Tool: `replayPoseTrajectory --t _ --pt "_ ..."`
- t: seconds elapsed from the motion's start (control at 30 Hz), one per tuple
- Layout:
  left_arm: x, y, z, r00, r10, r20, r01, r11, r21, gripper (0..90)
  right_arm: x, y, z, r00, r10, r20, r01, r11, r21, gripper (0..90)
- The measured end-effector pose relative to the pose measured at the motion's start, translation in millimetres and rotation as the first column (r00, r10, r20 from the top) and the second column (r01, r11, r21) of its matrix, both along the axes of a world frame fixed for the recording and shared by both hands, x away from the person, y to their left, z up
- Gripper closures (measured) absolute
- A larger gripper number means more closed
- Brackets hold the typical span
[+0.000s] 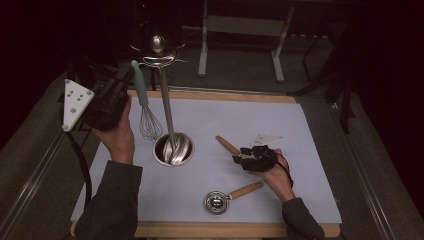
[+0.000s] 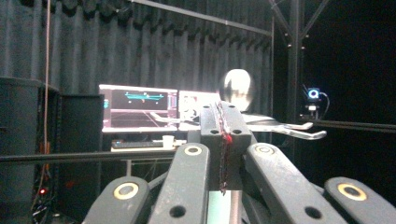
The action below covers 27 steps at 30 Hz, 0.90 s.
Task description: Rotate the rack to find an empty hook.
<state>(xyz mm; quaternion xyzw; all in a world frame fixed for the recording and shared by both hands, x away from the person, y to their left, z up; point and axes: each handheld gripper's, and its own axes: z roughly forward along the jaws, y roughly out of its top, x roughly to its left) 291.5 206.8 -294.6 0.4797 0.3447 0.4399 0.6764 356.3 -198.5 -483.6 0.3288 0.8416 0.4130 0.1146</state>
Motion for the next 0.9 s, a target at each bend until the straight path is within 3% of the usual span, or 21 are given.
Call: replayPoseTrajectory --t 0.4,0.9 --pt "10.7 7.3 4.8 0.9991 0.032 -0.029 -0.031 0.9995 0.003 90.0 -0.5 -0.1 -2.4 1.0 0.0 -0.004 0.0 1.0 -0.006 50.4" --pt "1.3 3.0 5.8 0.9996 0.029 -0.003 -0.029 0.9992 0.028 90.0 -0.8 0.0 -8.2 0.9999 -0.003 -0.015 0.003 1.0 -0.002 50.4"
